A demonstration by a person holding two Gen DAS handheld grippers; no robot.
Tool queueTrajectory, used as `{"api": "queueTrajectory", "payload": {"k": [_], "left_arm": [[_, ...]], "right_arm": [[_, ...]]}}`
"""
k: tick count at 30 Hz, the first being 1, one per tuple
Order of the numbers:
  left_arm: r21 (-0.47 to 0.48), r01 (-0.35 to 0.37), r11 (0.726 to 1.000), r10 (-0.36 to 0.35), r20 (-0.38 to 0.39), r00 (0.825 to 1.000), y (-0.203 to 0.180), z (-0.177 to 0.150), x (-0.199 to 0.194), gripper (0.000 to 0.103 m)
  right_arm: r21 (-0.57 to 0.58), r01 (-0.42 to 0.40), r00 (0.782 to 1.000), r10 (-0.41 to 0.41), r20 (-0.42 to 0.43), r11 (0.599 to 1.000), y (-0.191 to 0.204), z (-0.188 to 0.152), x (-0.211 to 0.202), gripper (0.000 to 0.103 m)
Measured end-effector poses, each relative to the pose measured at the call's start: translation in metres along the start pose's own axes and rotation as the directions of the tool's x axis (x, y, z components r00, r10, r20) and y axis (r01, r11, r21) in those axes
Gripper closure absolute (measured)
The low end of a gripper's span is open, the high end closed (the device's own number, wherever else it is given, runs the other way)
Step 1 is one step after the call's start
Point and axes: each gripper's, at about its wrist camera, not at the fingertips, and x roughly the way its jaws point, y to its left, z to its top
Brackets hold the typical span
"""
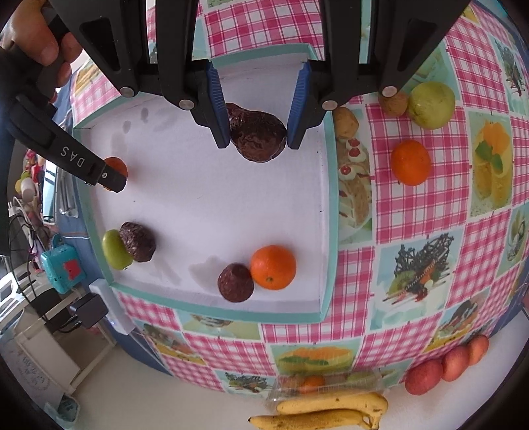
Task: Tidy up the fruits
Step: 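Carry the dark fruit with the left gripper while the right carries the tangerine over the tray, then open the left gripper releasing the dark fruit while the right releases the tangerine into the tray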
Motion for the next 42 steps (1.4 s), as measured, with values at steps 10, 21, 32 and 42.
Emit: {"api": "queueTrajectory", "payload": {"k": [10,21,32,42], "left_arm": [[-0.001,-0.014,1.000,0.014,-0.022,1.000,0.001,0.000,0.012,0.065],[-0.003,-0.015,1.000,0.015,-0.022,1.000,0.002,0.000,0.014,0.065],[-0.009,-0.013,1.000,0.013,0.000,1.000,0.002,0.002,0.003,0.061],[-0.055,-0.010,0.998,0.014,0.070,0.997,0.015,0.006,-0.024,0.046]], "right_arm": [[-0.009,0.014,0.999,-0.015,-0.032,1.000,0.000,-0.002,0.010,0.065],[0.015,0.006,0.999,-0.006,-0.037,1.000,-0.001,-0.001,0.011,0.065],[0.034,0.015,0.999,-0.014,-0.043,0.999,-0.004,-0.001,0.012,0.062],[-0.002,0.059,0.998,-0.059,-0.010,0.998,0.000,0.002,0.001,0.055]]}}
